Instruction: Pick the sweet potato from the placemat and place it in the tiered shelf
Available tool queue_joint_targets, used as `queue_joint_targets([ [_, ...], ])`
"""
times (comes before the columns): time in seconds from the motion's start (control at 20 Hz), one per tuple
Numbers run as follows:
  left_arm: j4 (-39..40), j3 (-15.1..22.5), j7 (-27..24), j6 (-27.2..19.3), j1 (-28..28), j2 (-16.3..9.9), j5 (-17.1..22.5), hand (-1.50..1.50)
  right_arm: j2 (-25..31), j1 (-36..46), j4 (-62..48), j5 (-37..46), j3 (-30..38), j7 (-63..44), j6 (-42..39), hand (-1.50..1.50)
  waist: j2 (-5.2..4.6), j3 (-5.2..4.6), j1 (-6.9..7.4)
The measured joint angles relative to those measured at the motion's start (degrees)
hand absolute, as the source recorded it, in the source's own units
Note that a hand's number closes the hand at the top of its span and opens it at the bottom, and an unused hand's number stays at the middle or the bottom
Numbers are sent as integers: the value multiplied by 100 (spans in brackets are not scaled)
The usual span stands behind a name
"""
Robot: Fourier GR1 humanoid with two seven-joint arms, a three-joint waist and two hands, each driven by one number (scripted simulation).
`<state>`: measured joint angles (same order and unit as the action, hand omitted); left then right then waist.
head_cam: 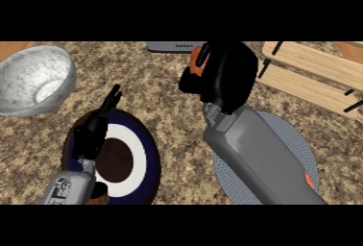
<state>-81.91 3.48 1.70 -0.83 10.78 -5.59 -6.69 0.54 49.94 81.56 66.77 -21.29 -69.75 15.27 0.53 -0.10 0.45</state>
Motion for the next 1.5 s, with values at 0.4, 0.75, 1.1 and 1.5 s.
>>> queue_joint_targets([
  [0.4, 51, -62, -47, -23, -15, -32, -24, 0, 18, 662, 171, 1171, 676, -75, -522, 150, 1, 4, -80],
  [0.75, -22, -50, -45, -48, -45, 20, -26, 0, 115, 1118, 268, 1770, 1433, 127, -1128, 150, -10, 6, -74],
  [1.1, -108, -19, 53, -14, -39, 28, -43, 0, 395, 1513, 176, 2103, 2194, 467, -1523, 150, -29, 8, -51],
  [1.5, -113, -43, 12, 30, -90, 41, -19, 0, 829, 1760, -121, 2285, 2814, 862, -1762, 150, -42, 8, -27],
])
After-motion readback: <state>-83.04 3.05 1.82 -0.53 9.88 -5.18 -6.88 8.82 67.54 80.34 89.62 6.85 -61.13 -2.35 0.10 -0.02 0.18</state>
